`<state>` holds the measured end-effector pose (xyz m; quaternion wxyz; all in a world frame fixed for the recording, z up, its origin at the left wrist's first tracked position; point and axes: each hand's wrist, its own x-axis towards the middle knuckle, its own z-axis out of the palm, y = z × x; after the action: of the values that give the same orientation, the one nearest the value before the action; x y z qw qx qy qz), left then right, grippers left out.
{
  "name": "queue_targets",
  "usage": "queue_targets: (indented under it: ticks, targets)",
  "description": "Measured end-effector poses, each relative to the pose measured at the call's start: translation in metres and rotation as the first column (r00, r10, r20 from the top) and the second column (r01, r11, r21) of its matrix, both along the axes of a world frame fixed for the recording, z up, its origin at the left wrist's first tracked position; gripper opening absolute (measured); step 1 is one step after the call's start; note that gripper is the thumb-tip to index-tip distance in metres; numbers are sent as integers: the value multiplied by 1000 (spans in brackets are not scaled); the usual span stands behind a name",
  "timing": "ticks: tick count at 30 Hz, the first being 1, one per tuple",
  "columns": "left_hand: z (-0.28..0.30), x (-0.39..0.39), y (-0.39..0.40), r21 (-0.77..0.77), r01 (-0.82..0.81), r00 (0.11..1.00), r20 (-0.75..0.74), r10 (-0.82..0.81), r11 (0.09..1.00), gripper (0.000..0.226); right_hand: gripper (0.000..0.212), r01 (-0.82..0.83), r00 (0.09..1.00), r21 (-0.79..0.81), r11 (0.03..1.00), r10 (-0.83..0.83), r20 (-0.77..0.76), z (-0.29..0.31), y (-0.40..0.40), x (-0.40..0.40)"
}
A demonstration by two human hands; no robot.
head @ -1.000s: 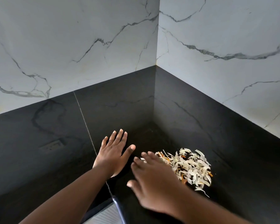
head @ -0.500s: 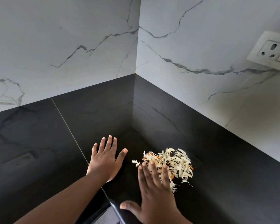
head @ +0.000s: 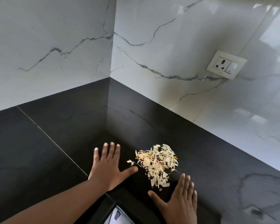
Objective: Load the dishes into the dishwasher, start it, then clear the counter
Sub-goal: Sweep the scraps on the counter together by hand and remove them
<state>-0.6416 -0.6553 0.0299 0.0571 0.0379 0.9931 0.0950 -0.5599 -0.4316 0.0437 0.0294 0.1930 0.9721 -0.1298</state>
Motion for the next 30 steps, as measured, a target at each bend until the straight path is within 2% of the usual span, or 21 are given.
queue_targets:
  ticks: [2,4,11,22,27,30]
  targets:
    - [1,-1,0,-24,204,979,8,-204,979,118,143,-3,999,-40,999,4,48,3,1,-2]
    - [2,-3,-1,-47,292,956,31,-291,955,120,147,-25,997,-66,998,30,65,5,3,-7]
    - [4,-5,1,-127,331,942,96,-321,935,125,151,-170,980,-76,983,176,91,12,11,-31]
    - [5,-17,7,-133,412,906,161,-391,901,132,155,-316,941,-188,930,332,60,23,31,-60]
    - [9,-33,30,-24,414,901,149,-407,910,132,143,-365,931,-195,910,363,-50,17,38,-66]
    - [17,-49,51,135,411,898,109,-426,902,126,144,-394,919,-191,899,390,-58,14,43,-69]
